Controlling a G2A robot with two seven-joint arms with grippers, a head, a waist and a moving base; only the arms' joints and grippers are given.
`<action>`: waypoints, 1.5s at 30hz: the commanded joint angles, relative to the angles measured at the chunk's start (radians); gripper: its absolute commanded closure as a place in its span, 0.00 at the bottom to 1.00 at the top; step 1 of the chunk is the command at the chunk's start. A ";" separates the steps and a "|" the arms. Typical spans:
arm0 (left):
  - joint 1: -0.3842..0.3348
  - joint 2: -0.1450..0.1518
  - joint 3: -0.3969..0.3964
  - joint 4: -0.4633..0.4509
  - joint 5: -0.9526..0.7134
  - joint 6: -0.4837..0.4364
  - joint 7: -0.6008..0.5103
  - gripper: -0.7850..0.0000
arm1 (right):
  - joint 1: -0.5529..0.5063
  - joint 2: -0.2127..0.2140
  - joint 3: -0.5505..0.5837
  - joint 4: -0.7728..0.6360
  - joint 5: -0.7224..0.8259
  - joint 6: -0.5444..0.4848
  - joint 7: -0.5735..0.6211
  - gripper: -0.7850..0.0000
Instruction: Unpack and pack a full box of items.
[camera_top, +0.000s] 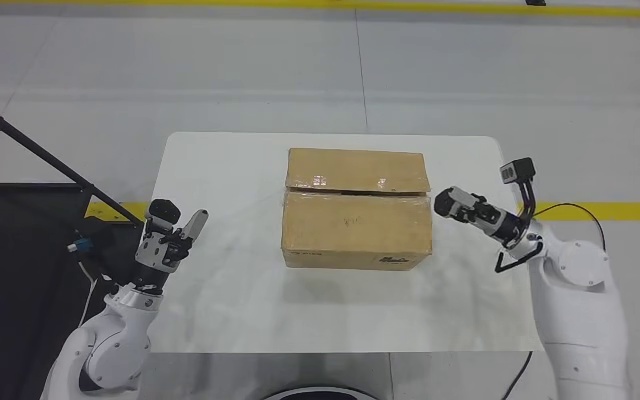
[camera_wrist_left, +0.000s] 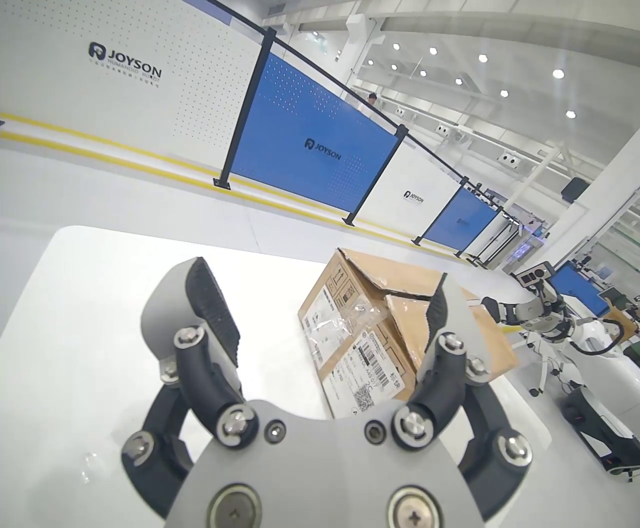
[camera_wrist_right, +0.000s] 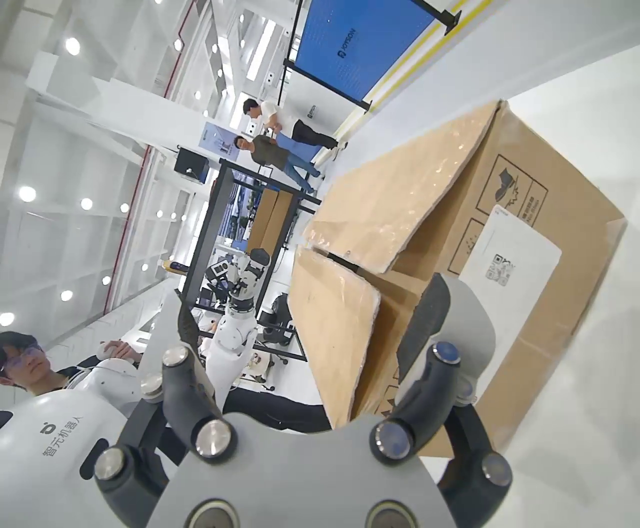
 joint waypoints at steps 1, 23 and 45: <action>0.000 0.000 0.000 0.000 0.000 0.000 0.000 0.00 | 0.006 0.001 -0.012 0.011 0.019 -0.003 0.017 0.00; 0.000 -0.001 0.025 -0.023 0.012 -0.031 -0.018 0.00 | -0.043 0.026 0.024 -0.055 0.454 0.034 0.346 0.00; -0.029 0.025 0.132 0.050 0.244 -0.336 -0.250 0.00 | -0.283 0.101 -0.019 -0.379 0.242 0.019 0.332 0.00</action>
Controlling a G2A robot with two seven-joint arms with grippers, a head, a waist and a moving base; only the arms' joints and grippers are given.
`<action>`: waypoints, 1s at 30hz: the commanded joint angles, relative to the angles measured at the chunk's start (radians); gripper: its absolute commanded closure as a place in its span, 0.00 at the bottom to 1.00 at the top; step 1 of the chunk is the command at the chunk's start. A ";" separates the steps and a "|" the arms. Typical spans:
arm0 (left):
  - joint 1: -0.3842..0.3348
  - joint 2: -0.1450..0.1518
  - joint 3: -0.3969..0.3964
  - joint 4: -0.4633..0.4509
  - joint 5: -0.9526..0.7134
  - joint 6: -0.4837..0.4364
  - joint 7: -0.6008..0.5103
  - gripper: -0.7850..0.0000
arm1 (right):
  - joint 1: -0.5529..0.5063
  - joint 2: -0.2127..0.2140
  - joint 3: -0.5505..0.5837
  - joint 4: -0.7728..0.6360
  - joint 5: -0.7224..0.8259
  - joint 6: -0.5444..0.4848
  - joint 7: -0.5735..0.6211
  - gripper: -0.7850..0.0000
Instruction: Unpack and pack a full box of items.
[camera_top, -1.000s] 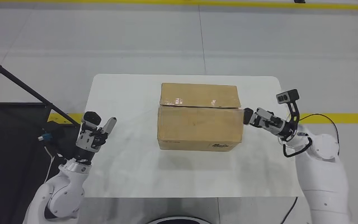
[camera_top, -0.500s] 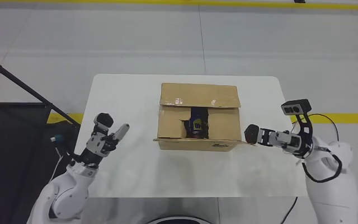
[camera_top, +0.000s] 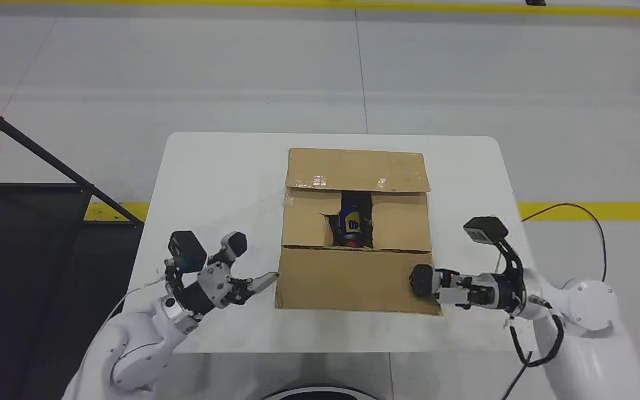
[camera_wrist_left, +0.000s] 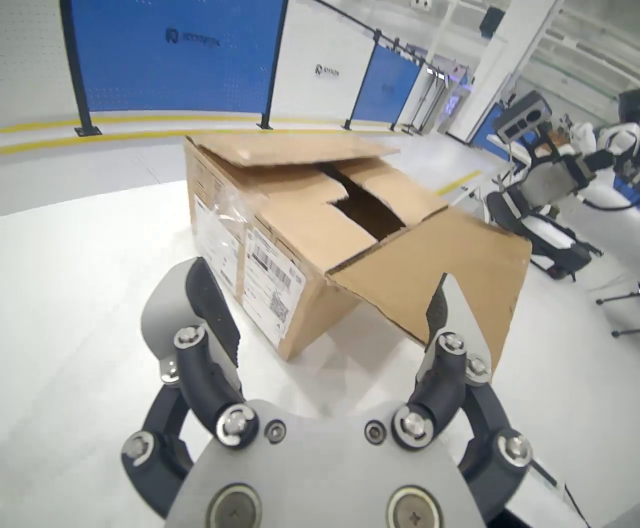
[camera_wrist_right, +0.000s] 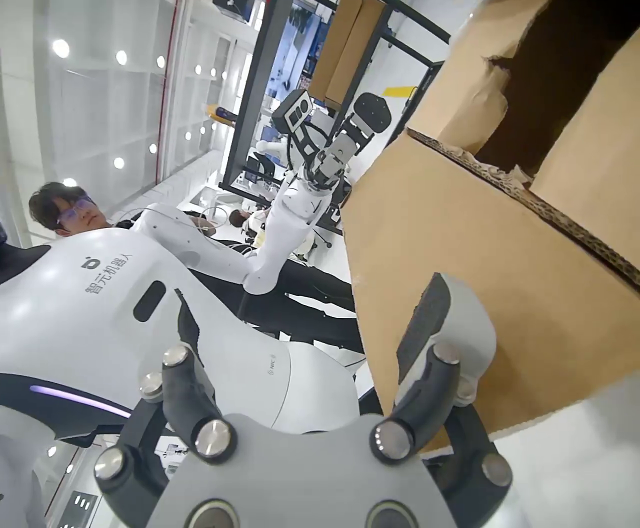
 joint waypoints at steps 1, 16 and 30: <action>-0.010 0.002 0.012 0.018 0.029 -0.005 -0.018 0.00 | 0.001 0.007 -0.007 0.007 0.012 -0.008 -0.009 0.00; -0.032 0.009 0.039 0.062 0.103 -0.008 -0.025 0.00 | 0.034 0.005 -0.010 0.119 0.180 0.023 -0.173 0.00; -0.032 0.009 0.039 0.062 0.103 -0.008 -0.025 0.00 | 0.206 -0.020 -0.163 0.220 0.127 0.256 -0.470 0.00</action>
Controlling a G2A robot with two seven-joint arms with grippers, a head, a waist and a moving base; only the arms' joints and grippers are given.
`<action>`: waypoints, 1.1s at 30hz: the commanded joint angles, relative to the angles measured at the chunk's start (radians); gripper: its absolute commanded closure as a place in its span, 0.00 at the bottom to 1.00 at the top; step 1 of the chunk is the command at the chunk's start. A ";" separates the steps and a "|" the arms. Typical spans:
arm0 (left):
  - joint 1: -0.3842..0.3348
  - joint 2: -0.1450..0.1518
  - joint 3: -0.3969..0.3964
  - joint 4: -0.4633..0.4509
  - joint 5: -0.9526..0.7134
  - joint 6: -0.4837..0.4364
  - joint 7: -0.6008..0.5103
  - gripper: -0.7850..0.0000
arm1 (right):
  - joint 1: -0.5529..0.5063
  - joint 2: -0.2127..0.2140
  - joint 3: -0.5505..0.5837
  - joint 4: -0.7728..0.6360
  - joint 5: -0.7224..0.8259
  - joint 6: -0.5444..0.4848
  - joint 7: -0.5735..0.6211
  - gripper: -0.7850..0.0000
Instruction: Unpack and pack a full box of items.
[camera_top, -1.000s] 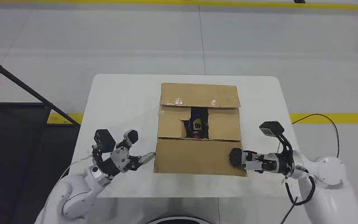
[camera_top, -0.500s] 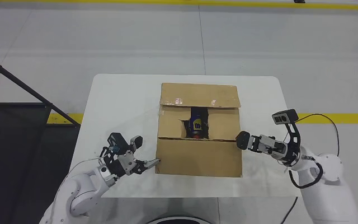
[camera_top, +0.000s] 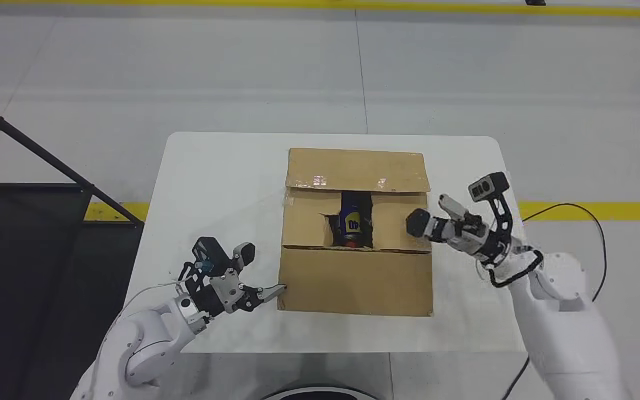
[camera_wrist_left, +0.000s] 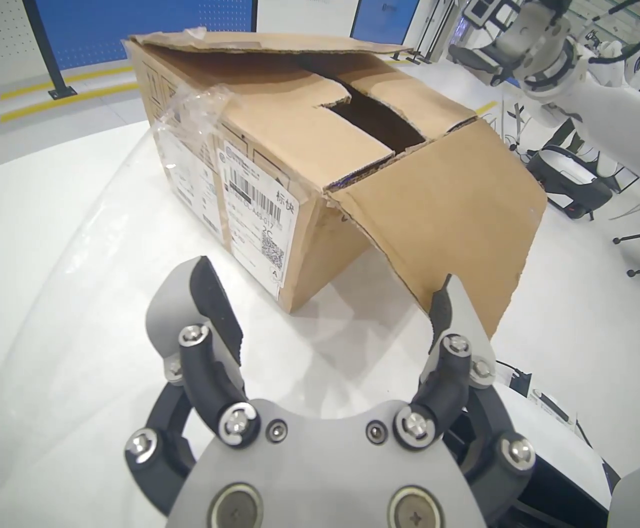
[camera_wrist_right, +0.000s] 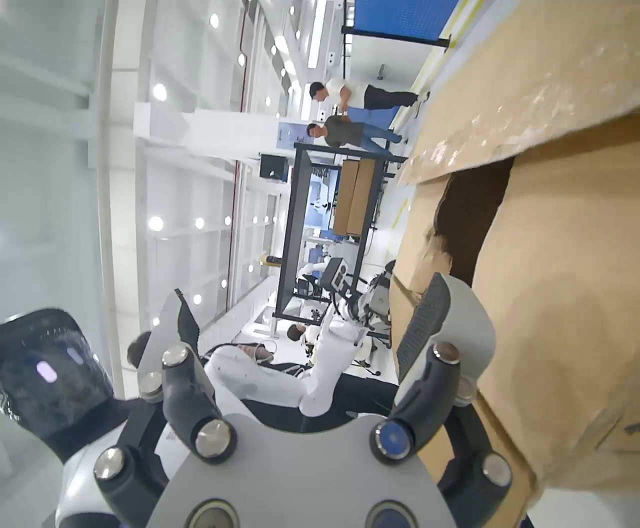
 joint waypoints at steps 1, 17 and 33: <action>0.000 0.000 0.000 0.000 0.000 0.000 0.000 0.00 | 0.047 -0.003 -0.022 0.047 -0.011 0.043 -0.024 0.00; 0.000 0.000 0.000 0.000 0.000 0.000 0.000 0.00 | 0.241 -0.037 -0.131 0.229 -0.037 0.019 -0.149 0.00; 0.000 0.000 0.000 0.000 0.000 0.000 0.000 0.00 | 0.581 -0.141 -0.364 0.579 -0.173 -0.112 -0.474 0.00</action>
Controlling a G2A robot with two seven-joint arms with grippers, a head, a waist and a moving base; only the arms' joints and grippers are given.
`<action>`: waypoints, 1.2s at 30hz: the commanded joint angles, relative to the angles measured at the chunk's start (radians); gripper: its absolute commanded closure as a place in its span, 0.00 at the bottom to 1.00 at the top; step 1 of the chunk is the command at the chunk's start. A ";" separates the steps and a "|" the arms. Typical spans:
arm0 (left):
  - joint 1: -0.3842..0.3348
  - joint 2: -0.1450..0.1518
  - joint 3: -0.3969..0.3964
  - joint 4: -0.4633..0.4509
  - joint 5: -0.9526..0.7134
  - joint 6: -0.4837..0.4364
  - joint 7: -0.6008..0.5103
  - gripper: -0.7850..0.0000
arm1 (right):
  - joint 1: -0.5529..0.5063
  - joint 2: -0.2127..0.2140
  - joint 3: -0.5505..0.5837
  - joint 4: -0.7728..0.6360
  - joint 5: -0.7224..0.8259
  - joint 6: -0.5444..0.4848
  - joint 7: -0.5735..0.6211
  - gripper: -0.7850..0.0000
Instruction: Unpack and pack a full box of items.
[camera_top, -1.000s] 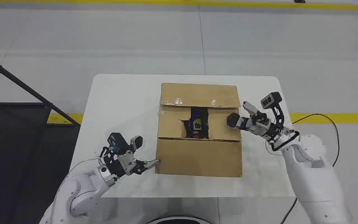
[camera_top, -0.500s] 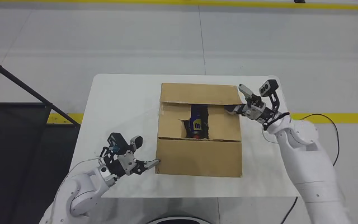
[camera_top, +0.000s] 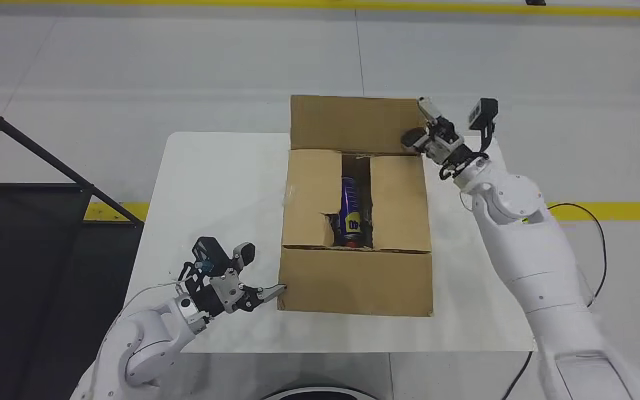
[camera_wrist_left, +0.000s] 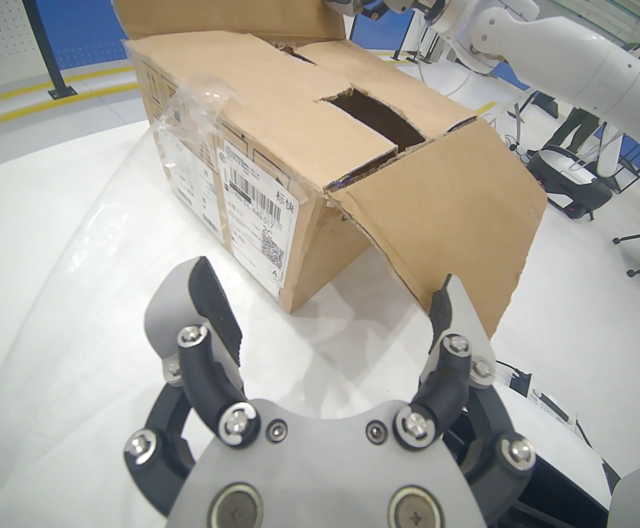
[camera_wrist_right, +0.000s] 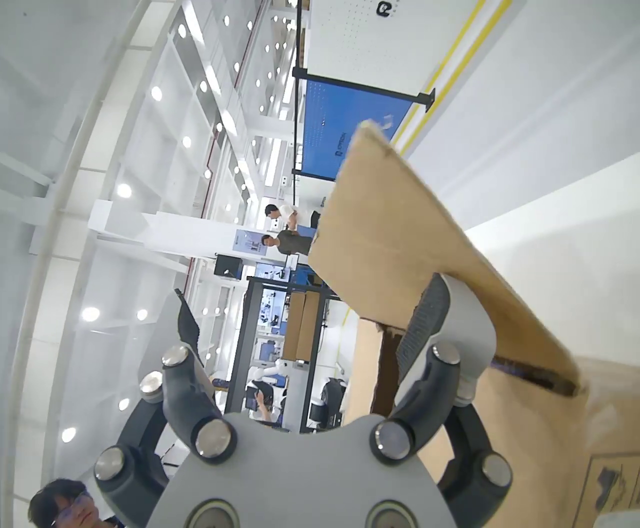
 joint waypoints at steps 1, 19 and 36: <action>0.000 0.000 0.000 0.000 0.000 0.000 0.000 0.00 | 0.044 -0.017 -0.033 0.064 -0.015 -0.006 -0.024 0.00; -0.002 0.002 0.005 -0.002 -0.005 0.011 0.015 0.00 | 0.234 -0.122 -0.138 0.423 0.009 -0.071 0.047 0.00; 0.033 0.003 -0.125 -0.002 -0.212 0.152 0.172 0.00 | 0.030 -0.051 -0.075 -0.038 -0.037 0.221 0.526 0.00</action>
